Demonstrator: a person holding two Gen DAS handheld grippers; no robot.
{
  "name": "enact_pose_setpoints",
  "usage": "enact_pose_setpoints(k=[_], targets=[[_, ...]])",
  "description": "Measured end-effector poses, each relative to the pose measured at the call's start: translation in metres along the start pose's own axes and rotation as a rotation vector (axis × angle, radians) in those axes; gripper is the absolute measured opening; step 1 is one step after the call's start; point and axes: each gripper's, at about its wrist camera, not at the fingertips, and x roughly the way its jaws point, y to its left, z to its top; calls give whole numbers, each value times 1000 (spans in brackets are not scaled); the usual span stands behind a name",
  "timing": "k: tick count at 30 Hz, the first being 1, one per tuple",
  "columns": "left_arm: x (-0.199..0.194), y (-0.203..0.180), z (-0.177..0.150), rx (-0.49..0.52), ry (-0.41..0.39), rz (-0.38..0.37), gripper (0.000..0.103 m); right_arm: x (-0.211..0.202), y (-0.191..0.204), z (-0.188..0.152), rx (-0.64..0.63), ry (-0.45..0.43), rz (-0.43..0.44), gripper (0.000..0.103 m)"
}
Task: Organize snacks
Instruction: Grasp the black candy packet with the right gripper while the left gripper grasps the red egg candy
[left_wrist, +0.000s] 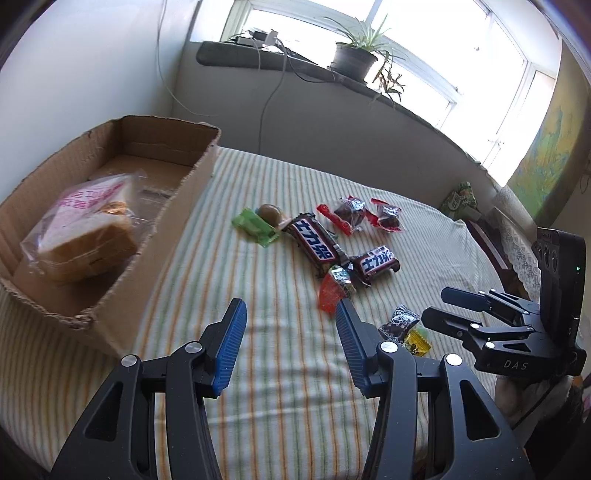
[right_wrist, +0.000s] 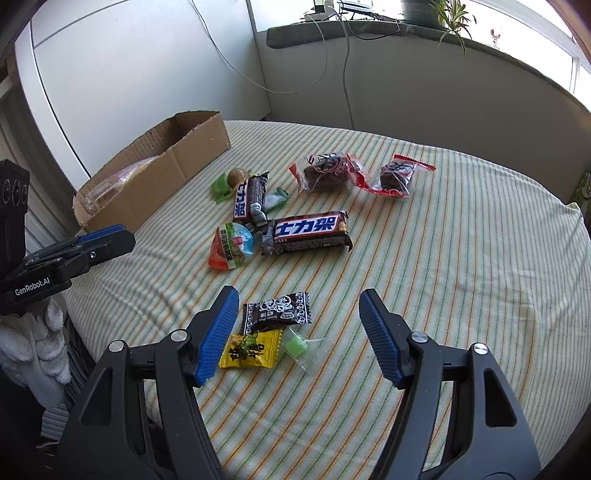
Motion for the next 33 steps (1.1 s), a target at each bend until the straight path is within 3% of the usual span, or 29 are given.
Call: enact_pose_setpoints(k=[14, 20, 26, 30, 33], targets=[[54, -31, 13, 68, 115, -52, 49, 36, 21, -5, -101, 70, 15, 71], [70, -37, 12, 102, 136, -17, 49, 40, 24, -3, -118, 76, 9, 70], [72, -42, 11, 133, 137, -7, 49, 42, 29, -1, -154, 72, -10, 48], [74, -41, 11, 125, 136, -16, 31, 41, 25, 0, -140, 66, -7, 34], [74, -40, 11, 124, 134, -27, 28, 41, 20, 1, -116, 65, 11, 28]])
